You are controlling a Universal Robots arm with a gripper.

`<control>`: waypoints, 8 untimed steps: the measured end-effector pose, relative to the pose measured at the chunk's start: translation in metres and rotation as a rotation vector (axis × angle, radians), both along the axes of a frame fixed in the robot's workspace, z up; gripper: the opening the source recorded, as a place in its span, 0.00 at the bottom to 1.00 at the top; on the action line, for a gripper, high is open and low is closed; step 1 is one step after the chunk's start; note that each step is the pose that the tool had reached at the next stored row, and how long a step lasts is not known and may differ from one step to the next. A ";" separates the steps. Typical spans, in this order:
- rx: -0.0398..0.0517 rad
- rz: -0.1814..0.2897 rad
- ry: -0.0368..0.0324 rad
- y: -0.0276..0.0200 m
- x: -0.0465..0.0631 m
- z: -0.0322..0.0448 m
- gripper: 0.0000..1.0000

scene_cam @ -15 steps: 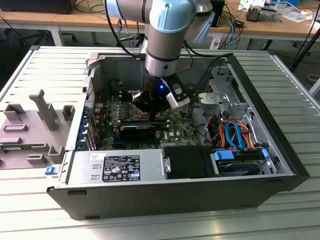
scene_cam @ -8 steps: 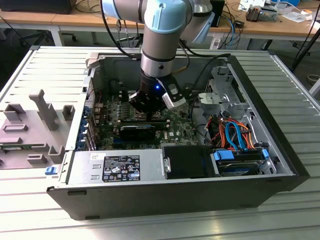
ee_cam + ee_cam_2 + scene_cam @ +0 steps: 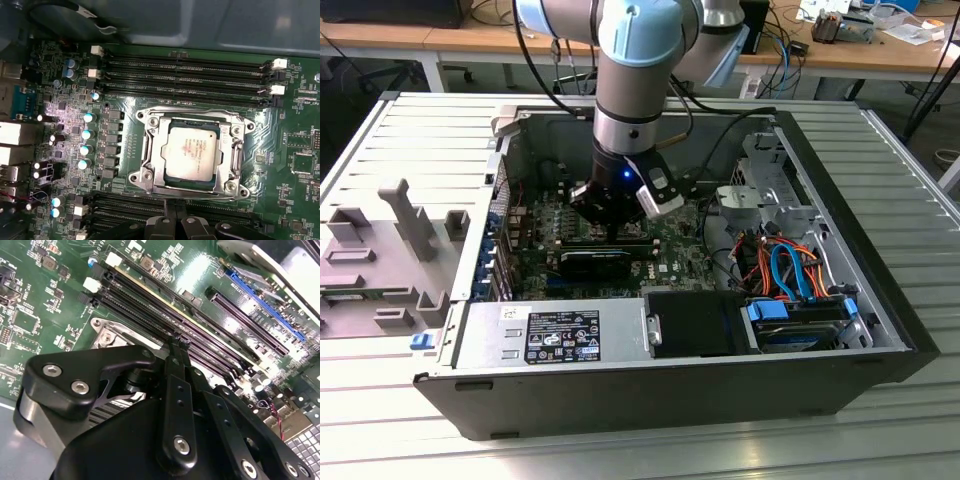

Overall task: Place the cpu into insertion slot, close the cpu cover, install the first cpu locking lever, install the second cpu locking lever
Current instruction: 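Install the second cpu locking lever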

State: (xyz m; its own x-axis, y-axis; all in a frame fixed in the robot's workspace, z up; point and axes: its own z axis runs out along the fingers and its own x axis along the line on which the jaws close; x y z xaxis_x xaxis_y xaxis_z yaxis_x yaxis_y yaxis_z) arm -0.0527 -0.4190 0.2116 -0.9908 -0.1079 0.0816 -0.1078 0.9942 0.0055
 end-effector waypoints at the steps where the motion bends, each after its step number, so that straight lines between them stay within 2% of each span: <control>1: 0.0002 0.001 0.0000 0.0000 0.001 0.0000 0.11; 4: 0.0009 0.002 0.0007 0.0001 0.008 -0.0001 0.11; 8: 0.0033 0.005 0.0079 0.0000 0.023 -0.0001 0.11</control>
